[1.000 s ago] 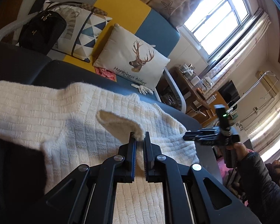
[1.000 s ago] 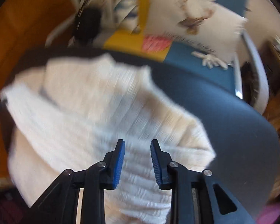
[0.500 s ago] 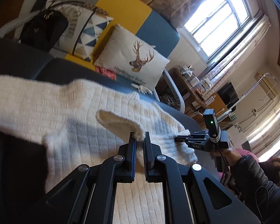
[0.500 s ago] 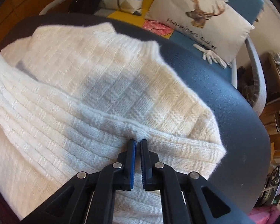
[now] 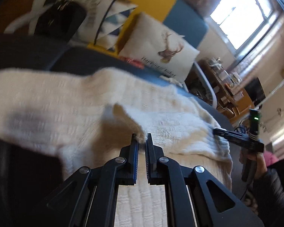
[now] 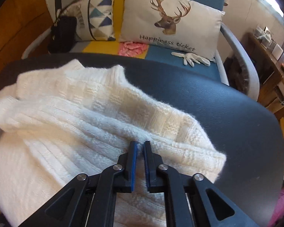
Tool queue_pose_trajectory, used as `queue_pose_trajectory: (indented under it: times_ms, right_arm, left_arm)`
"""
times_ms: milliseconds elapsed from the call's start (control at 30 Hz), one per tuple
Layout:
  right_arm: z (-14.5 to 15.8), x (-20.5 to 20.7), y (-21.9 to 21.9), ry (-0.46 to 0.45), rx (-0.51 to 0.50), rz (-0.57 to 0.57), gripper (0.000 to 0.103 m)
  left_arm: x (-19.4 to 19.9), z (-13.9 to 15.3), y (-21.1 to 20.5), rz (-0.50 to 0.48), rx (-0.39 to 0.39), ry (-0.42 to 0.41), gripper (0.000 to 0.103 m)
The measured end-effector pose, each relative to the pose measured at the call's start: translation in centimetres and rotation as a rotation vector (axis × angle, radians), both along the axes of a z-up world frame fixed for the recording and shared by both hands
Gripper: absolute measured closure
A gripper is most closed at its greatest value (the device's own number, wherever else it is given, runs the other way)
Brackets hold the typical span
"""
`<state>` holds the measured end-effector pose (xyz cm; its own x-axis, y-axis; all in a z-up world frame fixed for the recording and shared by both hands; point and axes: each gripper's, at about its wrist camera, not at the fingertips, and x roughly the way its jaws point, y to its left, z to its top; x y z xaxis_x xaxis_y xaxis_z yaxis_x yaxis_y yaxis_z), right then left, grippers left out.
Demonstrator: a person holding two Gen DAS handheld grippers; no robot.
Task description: Fold clothes
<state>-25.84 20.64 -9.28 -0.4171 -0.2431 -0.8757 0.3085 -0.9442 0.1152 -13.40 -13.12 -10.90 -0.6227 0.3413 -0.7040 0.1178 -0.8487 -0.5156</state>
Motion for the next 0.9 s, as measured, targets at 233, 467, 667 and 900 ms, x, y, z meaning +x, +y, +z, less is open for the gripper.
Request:
queue_pose_trajectory:
  times_ms: [233, 467, 667, 900]
  right_arm:
    - [3.7, 6.3, 2.1, 0.031, -0.038, 0.102, 0.081]
    - [-1.7, 12.0, -1.4, 0.014, 0.355, 0.321, 0.081]
    - [-0.9, 11.6, -0.9, 0.073, 0.333, 0.297, 0.081]
    - [-2.2, 10.1, -1.2, 0.027, 0.390, 0.350, 0.080]
  left_arm:
    - [-1.6, -0.8, -1.1, 0.021, -0.019, -0.034, 0.096]
    - [-2.4, -0.8, -0.9, 0.015, 0.012, -0.074, 0.096]
    - [-2.7, 0.4, -1.0, -0.006, 0.021, -0.072, 0.096]
    - [-3.3, 0.8, -0.6, -0.021, 0.028, -0.060, 0.096]
